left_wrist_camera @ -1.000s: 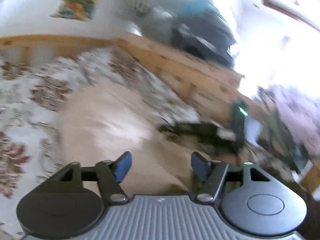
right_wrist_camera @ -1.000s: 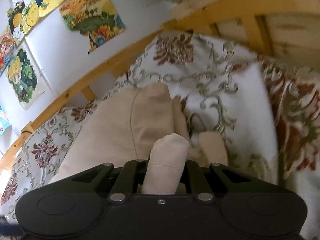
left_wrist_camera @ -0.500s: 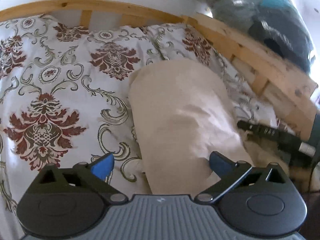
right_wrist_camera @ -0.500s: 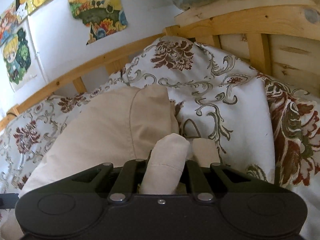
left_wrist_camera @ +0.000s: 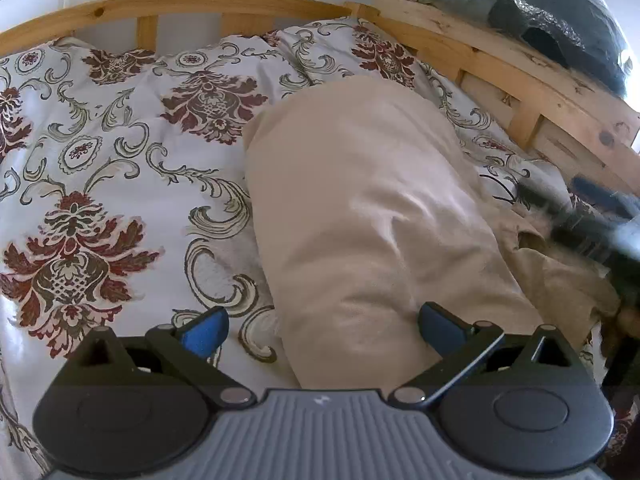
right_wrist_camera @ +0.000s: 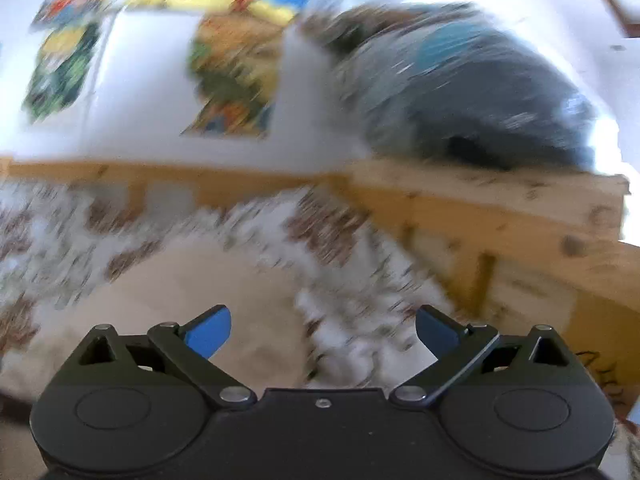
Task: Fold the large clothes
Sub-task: 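Release the jacket bundle and withdraw both grippers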
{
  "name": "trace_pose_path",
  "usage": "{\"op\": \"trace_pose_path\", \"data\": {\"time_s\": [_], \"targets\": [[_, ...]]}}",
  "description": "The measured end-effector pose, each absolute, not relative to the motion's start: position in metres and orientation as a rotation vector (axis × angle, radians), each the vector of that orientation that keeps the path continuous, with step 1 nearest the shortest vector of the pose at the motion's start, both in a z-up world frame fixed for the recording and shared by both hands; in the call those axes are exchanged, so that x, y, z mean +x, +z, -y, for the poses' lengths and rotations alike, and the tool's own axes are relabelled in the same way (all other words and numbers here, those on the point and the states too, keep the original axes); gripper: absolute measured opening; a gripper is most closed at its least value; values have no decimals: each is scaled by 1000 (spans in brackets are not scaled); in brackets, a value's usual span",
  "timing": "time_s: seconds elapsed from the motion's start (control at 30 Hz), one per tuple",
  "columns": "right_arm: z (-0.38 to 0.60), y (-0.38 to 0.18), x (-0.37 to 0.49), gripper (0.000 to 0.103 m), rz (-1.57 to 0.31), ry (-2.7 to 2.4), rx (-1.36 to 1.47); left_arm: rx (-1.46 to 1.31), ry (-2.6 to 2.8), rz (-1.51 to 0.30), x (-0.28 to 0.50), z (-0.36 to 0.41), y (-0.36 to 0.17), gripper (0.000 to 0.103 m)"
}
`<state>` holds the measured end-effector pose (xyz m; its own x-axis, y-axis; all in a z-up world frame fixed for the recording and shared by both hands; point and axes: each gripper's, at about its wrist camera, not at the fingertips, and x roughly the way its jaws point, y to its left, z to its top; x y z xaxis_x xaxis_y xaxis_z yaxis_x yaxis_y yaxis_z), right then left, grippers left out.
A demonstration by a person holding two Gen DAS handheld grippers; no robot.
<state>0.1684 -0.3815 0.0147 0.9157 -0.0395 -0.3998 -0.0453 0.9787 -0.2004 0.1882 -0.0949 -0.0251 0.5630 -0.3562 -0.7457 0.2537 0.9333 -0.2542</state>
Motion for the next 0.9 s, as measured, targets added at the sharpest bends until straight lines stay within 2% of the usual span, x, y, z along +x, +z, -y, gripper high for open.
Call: {"op": "trace_pose_path", "data": {"time_s": [0.1,0.3,0.43,0.57,0.7,0.8,0.9], "targets": [[372,-14,185,93,-567,0,-298,-129,-363,-905,189,96,-28,103],[369,-45,197,94,-601,-50,-339,-75,-386,-906,193,105,-32,103],[369,-25,185,92,-606,-103,-340,-104,-389,-916,193,99,-34,103],[368,23,168,92,-472,-183,-364,-151,-396,-947,194,89,-37,103],[353,62,195,92,-384,-66,-353,-172,-407,-958,197,86,-39,103],[333,63,241,94,-447,171,-294,-185,-425,-958,198,84,-41,103],[322,36,285,92,-530,314,-229,-204,-455,-962,201,81,-45,103]]}}
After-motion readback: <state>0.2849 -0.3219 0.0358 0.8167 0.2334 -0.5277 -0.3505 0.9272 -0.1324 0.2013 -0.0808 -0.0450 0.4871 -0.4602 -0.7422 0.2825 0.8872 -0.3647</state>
